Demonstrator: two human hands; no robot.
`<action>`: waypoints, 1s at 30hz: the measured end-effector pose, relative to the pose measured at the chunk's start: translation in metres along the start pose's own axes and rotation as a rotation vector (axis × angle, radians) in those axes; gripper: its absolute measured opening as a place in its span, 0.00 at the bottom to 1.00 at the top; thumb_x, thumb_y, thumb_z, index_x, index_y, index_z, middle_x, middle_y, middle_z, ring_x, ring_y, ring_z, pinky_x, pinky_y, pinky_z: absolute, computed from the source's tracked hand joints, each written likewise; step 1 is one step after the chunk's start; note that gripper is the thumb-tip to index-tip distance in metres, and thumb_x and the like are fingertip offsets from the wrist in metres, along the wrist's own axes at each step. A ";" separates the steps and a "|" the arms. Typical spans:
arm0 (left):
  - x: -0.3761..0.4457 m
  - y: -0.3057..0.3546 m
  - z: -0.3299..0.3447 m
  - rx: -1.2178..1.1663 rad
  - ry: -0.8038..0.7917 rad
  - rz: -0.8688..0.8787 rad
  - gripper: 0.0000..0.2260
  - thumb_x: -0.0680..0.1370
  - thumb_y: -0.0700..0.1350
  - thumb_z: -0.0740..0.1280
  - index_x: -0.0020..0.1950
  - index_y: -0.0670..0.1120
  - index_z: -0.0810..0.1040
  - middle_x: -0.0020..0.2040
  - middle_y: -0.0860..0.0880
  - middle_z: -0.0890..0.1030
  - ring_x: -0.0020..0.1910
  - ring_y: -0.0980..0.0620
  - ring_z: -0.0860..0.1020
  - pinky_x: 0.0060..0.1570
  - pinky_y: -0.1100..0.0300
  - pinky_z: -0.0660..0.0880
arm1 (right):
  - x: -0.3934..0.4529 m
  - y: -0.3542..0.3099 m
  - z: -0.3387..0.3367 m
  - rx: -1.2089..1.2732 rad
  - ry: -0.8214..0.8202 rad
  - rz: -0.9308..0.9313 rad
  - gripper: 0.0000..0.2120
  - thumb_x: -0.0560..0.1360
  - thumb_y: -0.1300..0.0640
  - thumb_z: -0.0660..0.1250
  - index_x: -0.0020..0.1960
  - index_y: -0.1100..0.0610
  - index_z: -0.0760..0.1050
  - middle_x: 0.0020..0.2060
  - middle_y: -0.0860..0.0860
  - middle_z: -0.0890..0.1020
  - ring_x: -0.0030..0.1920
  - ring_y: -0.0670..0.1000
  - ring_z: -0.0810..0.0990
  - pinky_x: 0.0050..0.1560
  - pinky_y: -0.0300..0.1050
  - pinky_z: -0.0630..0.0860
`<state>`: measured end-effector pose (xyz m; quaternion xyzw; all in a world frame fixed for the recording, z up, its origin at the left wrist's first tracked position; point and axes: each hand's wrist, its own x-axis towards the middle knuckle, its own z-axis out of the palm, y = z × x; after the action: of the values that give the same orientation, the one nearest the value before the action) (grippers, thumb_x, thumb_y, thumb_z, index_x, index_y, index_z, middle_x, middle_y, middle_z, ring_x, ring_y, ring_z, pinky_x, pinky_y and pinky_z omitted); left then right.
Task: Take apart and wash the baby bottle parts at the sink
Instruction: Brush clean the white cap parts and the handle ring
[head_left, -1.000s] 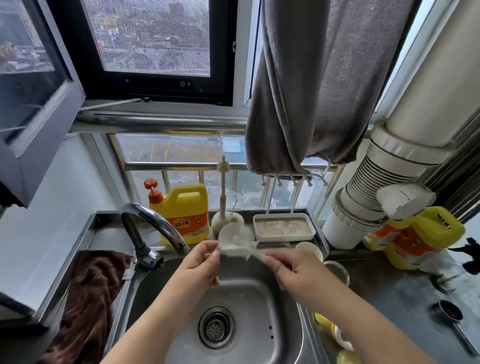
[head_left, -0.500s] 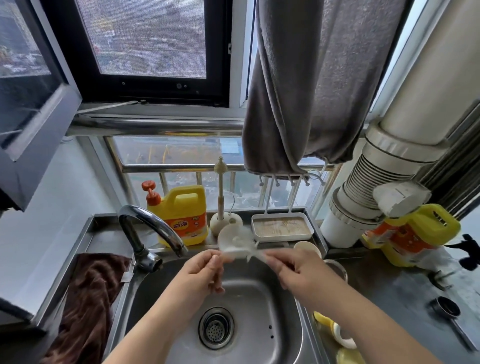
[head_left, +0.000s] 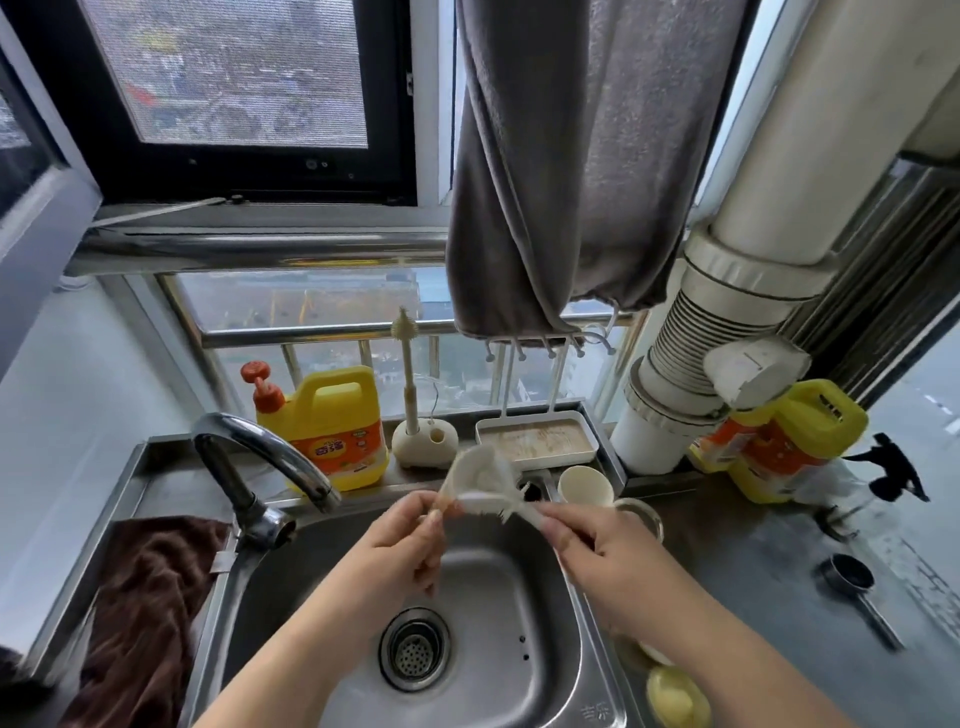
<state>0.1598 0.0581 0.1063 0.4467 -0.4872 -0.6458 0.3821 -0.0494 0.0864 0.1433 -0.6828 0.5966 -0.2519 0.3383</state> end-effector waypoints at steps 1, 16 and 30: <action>0.001 -0.003 0.002 0.033 0.000 -0.008 0.09 0.82 0.39 0.57 0.52 0.43 0.77 0.29 0.52 0.67 0.26 0.56 0.65 0.29 0.63 0.66 | -0.002 0.003 -0.002 0.001 0.018 0.030 0.11 0.80 0.53 0.60 0.55 0.36 0.74 0.26 0.31 0.76 0.31 0.33 0.74 0.34 0.31 0.69; 0.056 -0.109 0.071 0.684 -0.154 -0.142 0.09 0.79 0.39 0.64 0.40 0.50 0.76 0.31 0.51 0.79 0.24 0.58 0.74 0.31 0.62 0.73 | -0.103 0.132 0.004 -0.009 0.355 0.527 0.11 0.79 0.51 0.60 0.54 0.49 0.80 0.26 0.41 0.76 0.31 0.37 0.74 0.33 0.31 0.69; 0.115 -0.164 0.155 0.924 -0.082 -0.031 0.08 0.77 0.38 0.66 0.53 0.42 0.82 0.43 0.48 0.71 0.41 0.53 0.69 0.37 0.65 0.61 | -0.168 0.176 0.004 0.103 0.419 0.716 0.18 0.79 0.51 0.58 0.34 0.35 0.70 0.26 0.44 0.75 0.27 0.43 0.71 0.32 0.37 0.67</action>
<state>-0.0325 0.0340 -0.0570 0.5516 -0.7318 -0.3838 0.1137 -0.1869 0.2425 0.0160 -0.3486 0.8387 -0.2815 0.3096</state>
